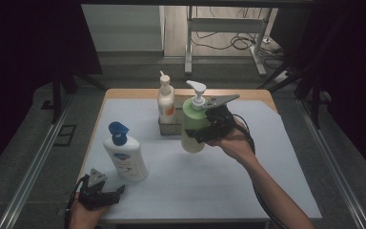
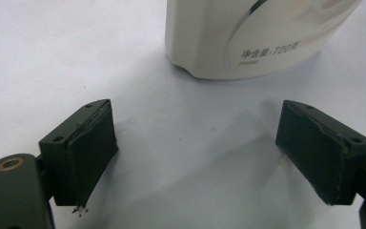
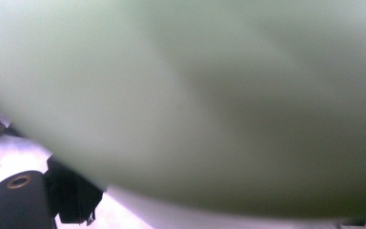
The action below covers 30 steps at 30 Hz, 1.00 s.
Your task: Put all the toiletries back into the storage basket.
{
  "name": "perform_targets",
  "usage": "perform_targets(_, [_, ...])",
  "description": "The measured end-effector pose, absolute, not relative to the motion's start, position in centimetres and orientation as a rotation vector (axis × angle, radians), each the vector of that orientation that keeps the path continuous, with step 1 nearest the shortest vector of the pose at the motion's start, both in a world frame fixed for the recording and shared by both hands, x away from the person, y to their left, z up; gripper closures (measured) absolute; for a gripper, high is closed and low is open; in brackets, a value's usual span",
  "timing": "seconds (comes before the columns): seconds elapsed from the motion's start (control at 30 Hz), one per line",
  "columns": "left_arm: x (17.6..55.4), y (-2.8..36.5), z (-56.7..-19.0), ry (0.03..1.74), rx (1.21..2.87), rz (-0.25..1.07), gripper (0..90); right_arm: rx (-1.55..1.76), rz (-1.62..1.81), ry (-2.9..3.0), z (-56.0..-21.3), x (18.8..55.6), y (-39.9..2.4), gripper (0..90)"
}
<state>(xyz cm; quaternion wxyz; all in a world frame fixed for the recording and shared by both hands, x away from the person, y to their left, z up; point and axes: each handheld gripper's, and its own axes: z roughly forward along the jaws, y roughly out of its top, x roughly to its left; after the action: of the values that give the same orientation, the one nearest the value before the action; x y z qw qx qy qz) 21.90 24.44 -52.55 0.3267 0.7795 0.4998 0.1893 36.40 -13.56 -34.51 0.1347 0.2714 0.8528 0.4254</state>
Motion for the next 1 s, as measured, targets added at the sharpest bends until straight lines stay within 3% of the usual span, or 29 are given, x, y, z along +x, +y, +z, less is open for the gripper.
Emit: perform_targets(1.0, [21.9, 24.5, -52.5, 1.308, 2.045, 0.491, 13.1, 0.890, 1.175, 2.361, -33.1, 41.8, -13.5, 12.3])
